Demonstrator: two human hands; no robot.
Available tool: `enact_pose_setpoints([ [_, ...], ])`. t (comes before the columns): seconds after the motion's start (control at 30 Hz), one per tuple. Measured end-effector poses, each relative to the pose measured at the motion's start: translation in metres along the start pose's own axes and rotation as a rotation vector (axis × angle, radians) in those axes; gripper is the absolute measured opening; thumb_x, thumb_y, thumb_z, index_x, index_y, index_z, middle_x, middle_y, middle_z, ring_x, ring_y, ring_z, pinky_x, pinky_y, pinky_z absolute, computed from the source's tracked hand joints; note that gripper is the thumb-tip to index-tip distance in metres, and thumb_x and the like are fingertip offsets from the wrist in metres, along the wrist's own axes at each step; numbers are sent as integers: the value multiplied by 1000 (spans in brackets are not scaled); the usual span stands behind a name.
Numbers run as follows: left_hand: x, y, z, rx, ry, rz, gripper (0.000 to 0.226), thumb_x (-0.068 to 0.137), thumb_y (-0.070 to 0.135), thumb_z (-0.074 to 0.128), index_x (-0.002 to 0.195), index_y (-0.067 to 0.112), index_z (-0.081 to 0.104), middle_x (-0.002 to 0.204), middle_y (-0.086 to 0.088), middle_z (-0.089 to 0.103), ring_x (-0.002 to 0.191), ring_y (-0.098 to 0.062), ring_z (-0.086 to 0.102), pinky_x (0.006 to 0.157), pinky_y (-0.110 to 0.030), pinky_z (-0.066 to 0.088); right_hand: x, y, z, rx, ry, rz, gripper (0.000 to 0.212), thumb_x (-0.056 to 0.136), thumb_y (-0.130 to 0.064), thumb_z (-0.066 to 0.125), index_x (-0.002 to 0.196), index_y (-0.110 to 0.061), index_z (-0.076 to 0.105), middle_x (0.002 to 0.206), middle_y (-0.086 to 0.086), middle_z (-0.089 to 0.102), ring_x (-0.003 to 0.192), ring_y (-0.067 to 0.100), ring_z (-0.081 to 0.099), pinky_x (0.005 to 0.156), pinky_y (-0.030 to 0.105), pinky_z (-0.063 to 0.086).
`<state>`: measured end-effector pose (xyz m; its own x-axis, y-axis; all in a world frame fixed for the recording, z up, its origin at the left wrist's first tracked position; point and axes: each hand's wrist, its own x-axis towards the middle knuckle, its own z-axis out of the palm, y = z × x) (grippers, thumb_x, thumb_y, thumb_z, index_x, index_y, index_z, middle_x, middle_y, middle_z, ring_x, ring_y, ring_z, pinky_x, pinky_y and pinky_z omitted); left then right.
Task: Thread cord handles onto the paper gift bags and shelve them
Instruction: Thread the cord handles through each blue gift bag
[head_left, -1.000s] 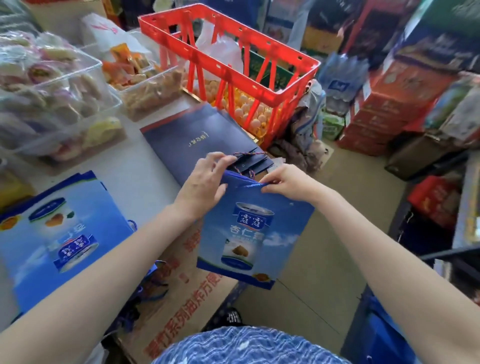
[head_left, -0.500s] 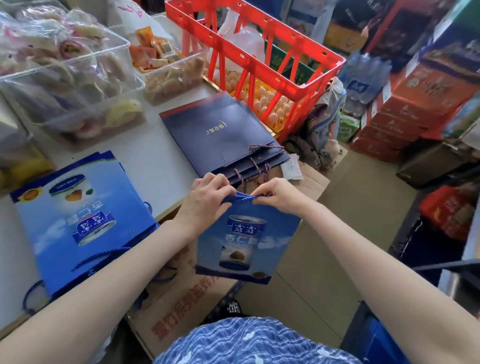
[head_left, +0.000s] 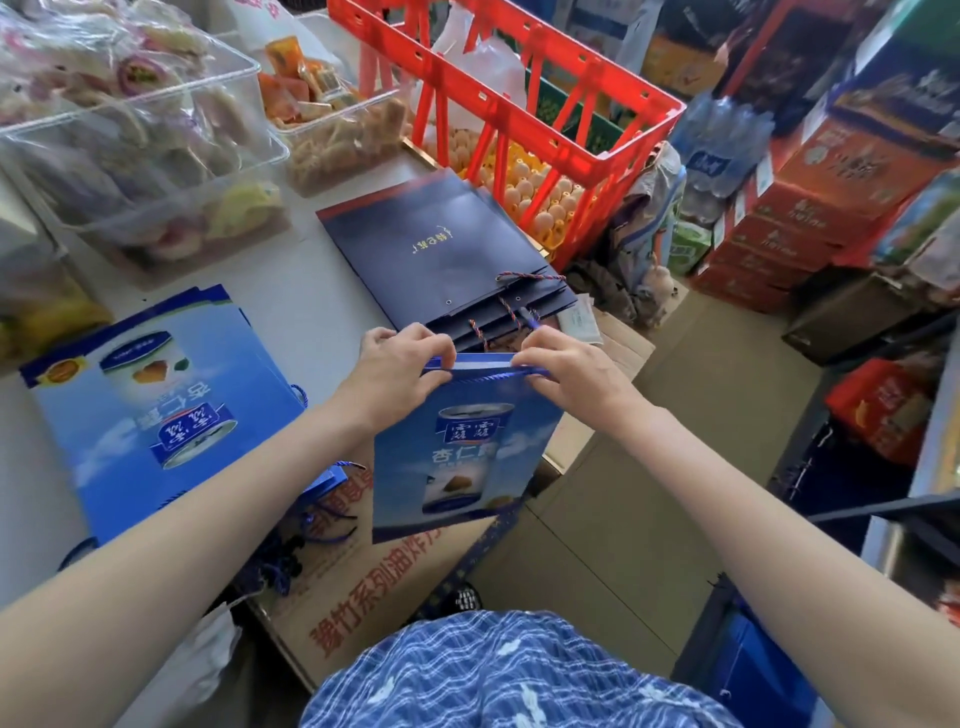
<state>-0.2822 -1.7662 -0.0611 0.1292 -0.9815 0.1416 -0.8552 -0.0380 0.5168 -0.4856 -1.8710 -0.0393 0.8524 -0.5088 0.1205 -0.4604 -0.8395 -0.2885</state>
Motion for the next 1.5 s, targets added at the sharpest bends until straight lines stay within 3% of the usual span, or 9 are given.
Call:
enact_pose_setpoints([
  [0.37,-19,-7,2,222,-101,71,9,86,20,62,91,13,58,104,-5,67,108,-24,56,105,-36,15,-19,-5,2,87,-250,246,31,89,-13,60,117,-26,66,107,3,67,93,18,45,82,38,44],
  [0.5,-21,10,0,316,-89,335,22,56,7,82,68,8,63,86,-10,61,77,-30,60,76,-38,44,-11,-24,11,106,-240,141,30,89,-6,58,115,-17,67,104,5,67,90,17,41,79,28,37],
  [0.63,-25,28,3,83,-80,176,13,88,18,60,96,9,64,95,-8,59,81,-27,58,70,-35,45,-4,-31,3,200,-86,60,35,82,3,63,113,-13,68,92,6,68,75,5,42,69,16,33],
  [0.73,-26,20,-3,39,-65,28,8,93,19,51,97,12,53,90,-8,64,79,-30,58,71,-35,42,-4,-28,-2,318,241,120,36,80,4,63,114,-6,65,96,6,63,76,-3,51,72,7,40],
  [0.83,-23,12,-14,-18,-143,-35,24,94,13,47,118,15,49,106,-11,66,95,-34,60,82,-39,46,-5,-17,-6,196,491,186,17,81,-9,64,94,-3,74,91,12,61,85,15,54,76,19,43],
  [0.97,-14,14,-26,-32,-171,-85,43,96,9,39,136,24,42,114,-16,62,84,-27,52,79,-33,41,-12,-7,-10,-149,403,194,15,79,-19,66,84,-7,75,72,14,57,70,33,55,63,34,44],
  [1.17,-19,31,-29,-113,-62,-36,37,94,5,40,126,19,51,102,-11,65,76,-24,52,77,-36,44,-6,-22,-19,452,392,493,15,87,-8,56,87,-9,72,79,8,70,70,25,65,73,47,55],
  [1.33,-23,40,-32,-121,39,21,29,92,7,44,116,19,55,98,-6,67,84,-29,61,75,-40,49,-14,-44,-23,1160,420,572,24,82,-11,47,79,-9,71,88,6,70,85,21,61,83,36,50],
  [1.5,-28,48,-30,79,186,205,33,86,9,61,117,20,63,97,-4,72,76,-27,68,65,-36,54,-15,-43,-24,1045,582,590,13,94,-4,52,92,-10,64,75,-1,72,71,13,67,71,28,55],
])
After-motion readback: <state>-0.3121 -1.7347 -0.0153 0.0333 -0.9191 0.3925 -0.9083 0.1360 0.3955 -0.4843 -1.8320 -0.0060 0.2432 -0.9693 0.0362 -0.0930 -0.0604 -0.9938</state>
